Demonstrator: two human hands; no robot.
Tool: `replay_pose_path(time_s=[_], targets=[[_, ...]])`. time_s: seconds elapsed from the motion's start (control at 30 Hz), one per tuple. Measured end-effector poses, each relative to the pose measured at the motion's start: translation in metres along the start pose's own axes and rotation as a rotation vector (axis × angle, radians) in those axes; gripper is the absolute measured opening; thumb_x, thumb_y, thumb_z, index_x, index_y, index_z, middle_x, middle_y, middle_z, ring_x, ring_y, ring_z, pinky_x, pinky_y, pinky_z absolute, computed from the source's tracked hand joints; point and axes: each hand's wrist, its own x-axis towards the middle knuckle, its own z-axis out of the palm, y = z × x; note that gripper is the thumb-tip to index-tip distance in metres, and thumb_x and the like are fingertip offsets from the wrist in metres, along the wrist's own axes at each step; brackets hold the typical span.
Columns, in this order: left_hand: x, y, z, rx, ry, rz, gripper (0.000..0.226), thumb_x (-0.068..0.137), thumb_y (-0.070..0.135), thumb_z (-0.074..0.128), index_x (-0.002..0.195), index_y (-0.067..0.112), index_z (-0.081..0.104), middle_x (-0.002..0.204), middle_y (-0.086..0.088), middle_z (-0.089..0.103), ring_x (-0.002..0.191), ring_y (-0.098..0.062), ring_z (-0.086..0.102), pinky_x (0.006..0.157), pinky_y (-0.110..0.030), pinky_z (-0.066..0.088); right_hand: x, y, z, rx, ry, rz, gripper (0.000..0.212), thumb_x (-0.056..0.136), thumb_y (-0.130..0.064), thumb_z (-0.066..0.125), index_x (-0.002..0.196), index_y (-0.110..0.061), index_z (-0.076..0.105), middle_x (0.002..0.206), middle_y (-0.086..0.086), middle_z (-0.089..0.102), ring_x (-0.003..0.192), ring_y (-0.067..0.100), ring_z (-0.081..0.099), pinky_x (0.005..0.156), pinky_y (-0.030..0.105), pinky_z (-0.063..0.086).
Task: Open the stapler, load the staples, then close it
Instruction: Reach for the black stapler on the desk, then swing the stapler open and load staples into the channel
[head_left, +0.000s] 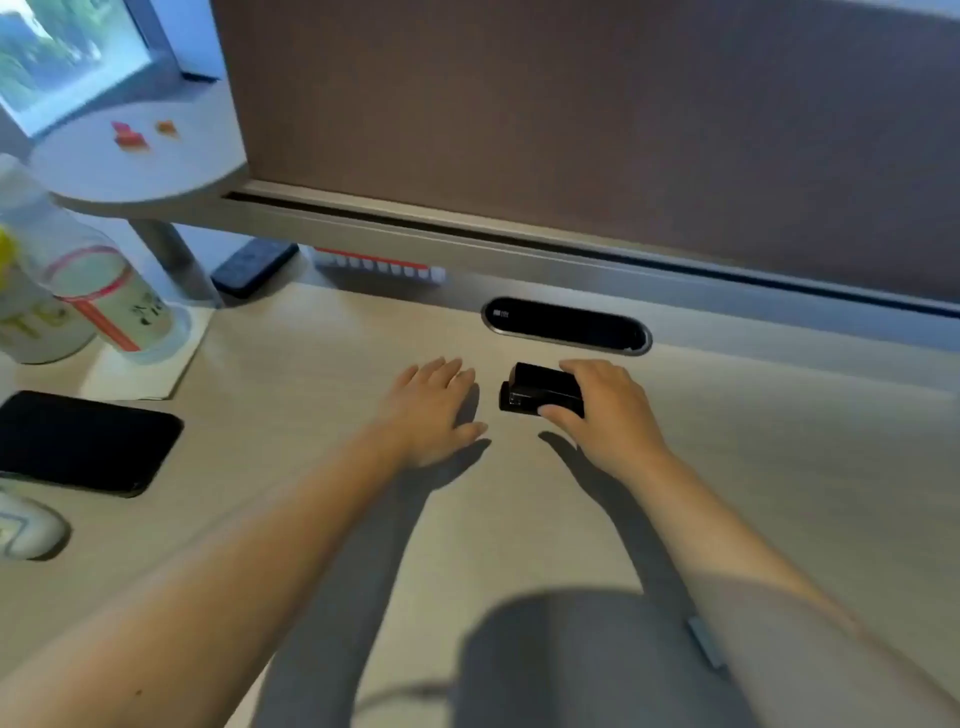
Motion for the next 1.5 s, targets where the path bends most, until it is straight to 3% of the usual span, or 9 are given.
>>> replay_pose_path(time_s=[0.23,0.5,0.73,0.93,1.1,1.2,1.3,1.37,1.5], targets=[[0.038,0.008,0.018,-0.247,0.111,0.05,0.068,0.077,0.048,0.055,0.134,0.016,0.037,0.143,-0.015,0.04,0.132,-0.03,0.032,0.108,-0.039,0.025,0.024,0.004,0.022,0.116,0.052,0.026,0.051,0.081,-0.022,0.06,0.127,-0.012,0.041,0.129,0.016,0.051,0.117,0.033,0.043,0.102,0.043,0.033],[0.045,0.008,0.036,-0.362,0.223,-0.016,0.047,0.074,0.039,0.063,0.115,0.018,0.057,0.146,-0.009,0.039,0.139,-0.029,0.022,0.114,-0.045,0.017,0.028,0.001,0.025,0.053,0.051,-0.011,0.035,0.082,-0.015,0.057,0.117,-0.01,0.051,0.116,0.02,0.054,0.107,0.035,0.045,0.097,0.045,0.035],[0.039,0.013,0.033,-0.386,0.16,-0.022,0.04,0.075,0.035,0.064,0.107,0.013,0.058,0.147,-0.008,0.036,0.142,-0.028,0.016,0.115,-0.048,0.013,0.021,0.004,0.027,0.065,0.056,-0.081,0.026,0.083,-0.012,0.054,0.109,-0.01,0.051,0.11,0.017,0.054,0.102,0.032,0.044,0.094,0.042,0.033],[0.037,0.013,0.034,-0.323,0.161,0.003,0.041,0.077,0.035,0.061,0.112,0.014,0.055,0.146,-0.006,0.038,0.141,-0.028,0.018,0.114,-0.049,0.017,0.008,0.014,0.012,0.414,0.194,-0.042,0.026,0.085,-0.008,0.051,0.111,-0.01,0.047,0.106,0.002,0.046,0.094,0.015,0.043,0.071,-0.004,0.033],[0.038,0.01,0.036,-0.3,0.165,0.024,0.039,0.075,0.033,0.064,0.108,0.013,0.056,0.143,-0.007,0.042,0.138,-0.029,0.025,0.11,-0.051,0.022,-0.003,0.02,0.012,0.771,0.382,0.103,0.029,0.089,-0.007,0.044,0.116,-0.014,0.04,0.101,-0.007,0.05,0.098,0.016,0.053,0.08,0.007,0.041],[0.038,0.01,0.037,-0.286,0.177,0.025,0.039,0.075,0.033,0.064,0.108,0.012,0.056,0.141,-0.007,0.044,0.136,-0.03,0.028,0.11,-0.052,0.023,-0.009,0.026,0.013,0.88,0.526,0.211,0.031,0.093,-0.009,0.035,0.124,-0.006,0.035,0.096,-0.013,0.046,0.088,-0.002,0.047,0.068,-0.007,0.035],[0.038,0.012,0.037,-0.272,0.179,0.022,0.038,0.076,0.033,0.063,0.108,0.013,0.056,0.141,-0.006,0.043,0.136,-0.03,0.027,0.11,-0.051,0.022,-0.01,0.035,0.015,1.058,0.632,0.332,0.025,0.095,-0.016,0.029,0.119,-0.01,0.033,0.101,-0.003,0.048,0.094,0.008,0.051,0.092,0.016,0.045],[0.038,0.012,0.037,-0.269,0.175,0.022,0.037,0.077,0.033,0.062,0.108,0.013,0.056,0.142,-0.007,0.042,0.137,-0.03,0.027,0.11,-0.051,0.022,-0.009,0.043,0.017,1.223,0.651,0.423,0.023,0.096,-0.018,0.025,0.117,-0.014,0.032,0.102,-0.003,0.048,0.094,0.008,0.052,0.092,0.034,0.047],[0.038,0.01,0.038,-0.254,0.166,0.031,0.039,0.077,0.033,0.062,0.109,0.013,0.055,0.142,-0.007,0.042,0.135,-0.031,0.028,0.109,-0.053,0.024,-0.007,0.06,0.021,1.337,0.652,0.589,0.018,0.096,-0.021,0.025,0.106,-0.016,0.039,0.103,0.006,0.052,0.082,0.014,0.056,0.096,0.04,0.045]])
